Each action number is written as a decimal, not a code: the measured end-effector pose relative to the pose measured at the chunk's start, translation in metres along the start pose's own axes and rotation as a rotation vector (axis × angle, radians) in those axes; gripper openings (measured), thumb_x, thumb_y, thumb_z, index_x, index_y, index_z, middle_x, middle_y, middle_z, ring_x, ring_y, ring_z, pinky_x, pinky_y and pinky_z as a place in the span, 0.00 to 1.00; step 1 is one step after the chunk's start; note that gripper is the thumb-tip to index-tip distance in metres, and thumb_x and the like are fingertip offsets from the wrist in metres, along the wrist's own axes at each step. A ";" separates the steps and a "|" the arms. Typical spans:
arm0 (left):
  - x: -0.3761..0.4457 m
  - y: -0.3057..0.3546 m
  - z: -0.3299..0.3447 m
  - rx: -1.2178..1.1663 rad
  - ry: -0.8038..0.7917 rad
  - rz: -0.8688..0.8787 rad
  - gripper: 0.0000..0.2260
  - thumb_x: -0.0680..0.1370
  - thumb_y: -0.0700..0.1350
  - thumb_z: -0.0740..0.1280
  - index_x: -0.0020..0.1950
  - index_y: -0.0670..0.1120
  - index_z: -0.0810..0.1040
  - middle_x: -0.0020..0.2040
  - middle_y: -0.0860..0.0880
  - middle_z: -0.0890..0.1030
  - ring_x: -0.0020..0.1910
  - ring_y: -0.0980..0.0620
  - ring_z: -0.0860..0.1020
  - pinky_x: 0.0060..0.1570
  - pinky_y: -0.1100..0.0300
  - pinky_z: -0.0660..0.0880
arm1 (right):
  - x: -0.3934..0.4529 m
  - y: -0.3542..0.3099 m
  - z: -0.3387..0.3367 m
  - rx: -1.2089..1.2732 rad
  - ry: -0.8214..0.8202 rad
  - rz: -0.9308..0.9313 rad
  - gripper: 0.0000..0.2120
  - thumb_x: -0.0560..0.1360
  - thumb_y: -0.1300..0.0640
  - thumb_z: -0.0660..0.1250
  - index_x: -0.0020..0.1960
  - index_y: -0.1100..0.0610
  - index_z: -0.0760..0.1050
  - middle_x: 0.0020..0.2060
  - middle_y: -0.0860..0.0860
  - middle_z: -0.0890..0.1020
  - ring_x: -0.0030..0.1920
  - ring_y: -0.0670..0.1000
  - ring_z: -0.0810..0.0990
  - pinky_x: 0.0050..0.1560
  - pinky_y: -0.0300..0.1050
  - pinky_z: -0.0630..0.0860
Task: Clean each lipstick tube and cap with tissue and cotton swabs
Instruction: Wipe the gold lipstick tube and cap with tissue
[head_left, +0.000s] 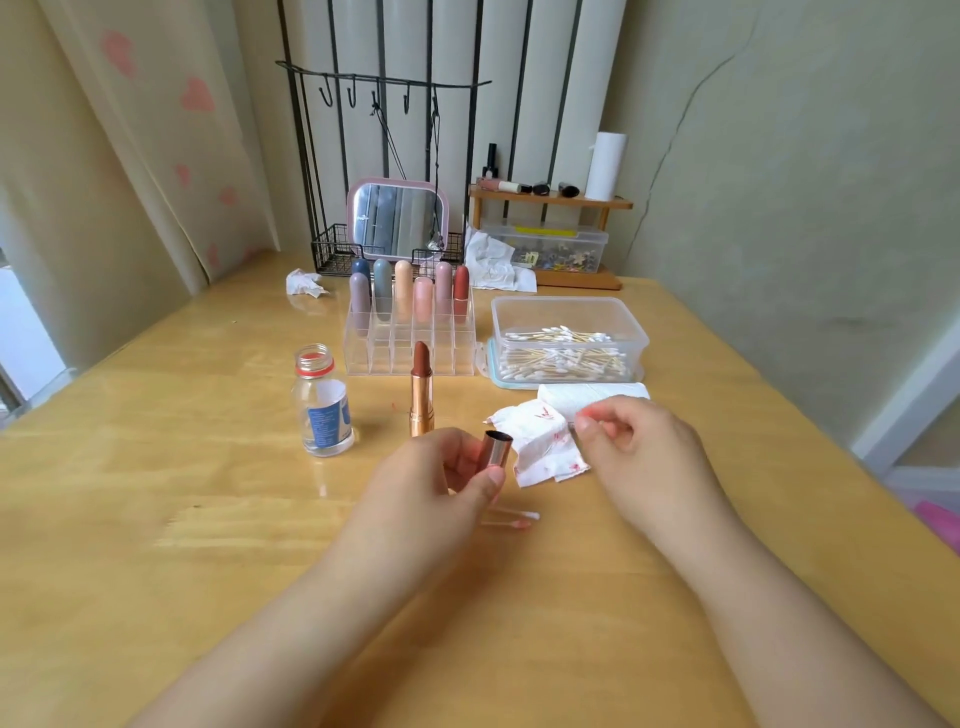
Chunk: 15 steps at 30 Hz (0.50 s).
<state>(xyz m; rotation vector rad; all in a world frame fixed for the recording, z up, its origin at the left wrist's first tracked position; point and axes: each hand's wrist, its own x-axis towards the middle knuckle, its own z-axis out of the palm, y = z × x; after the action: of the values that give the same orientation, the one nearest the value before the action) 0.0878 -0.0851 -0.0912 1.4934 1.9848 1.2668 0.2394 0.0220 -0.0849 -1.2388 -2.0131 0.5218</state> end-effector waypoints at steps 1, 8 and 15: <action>0.000 0.000 0.000 -0.005 0.015 -0.009 0.03 0.76 0.47 0.67 0.42 0.51 0.77 0.37 0.57 0.80 0.39 0.63 0.76 0.38 0.72 0.68 | 0.003 0.005 0.002 -0.118 0.024 0.017 0.06 0.76 0.53 0.66 0.48 0.54 0.79 0.40 0.46 0.75 0.40 0.41 0.75 0.39 0.34 0.67; 0.000 0.000 -0.001 0.044 0.012 -0.008 0.02 0.76 0.47 0.68 0.45 0.51 0.75 0.40 0.54 0.80 0.41 0.57 0.77 0.39 0.68 0.69 | 0.011 0.012 0.028 -0.465 -0.163 0.094 0.14 0.78 0.45 0.60 0.54 0.53 0.78 0.54 0.52 0.74 0.60 0.55 0.71 0.55 0.45 0.67; 0.002 -0.002 -0.002 -0.115 0.030 -0.033 0.01 0.76 0.47 0.67 0.45 0.52 0.76 0.39 0.52 0.80 0.42 0.52 0.79 0.44 0.60 0.74 | 0.009 0.001 0.011 0.143 -0.088 0.020 0.07 0.69 0.62 0.68 0.35 0.57 0.72 0.36 0.47 0.77 0.36 0.47 0.75 0.35 0.31 0.66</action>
<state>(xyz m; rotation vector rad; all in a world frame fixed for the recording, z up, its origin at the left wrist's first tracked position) 0.0843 -0.0838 -0.0917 1.3896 1.9121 1.3731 0.2292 0.0305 -0.0896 -1.1682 -1.9991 0.7289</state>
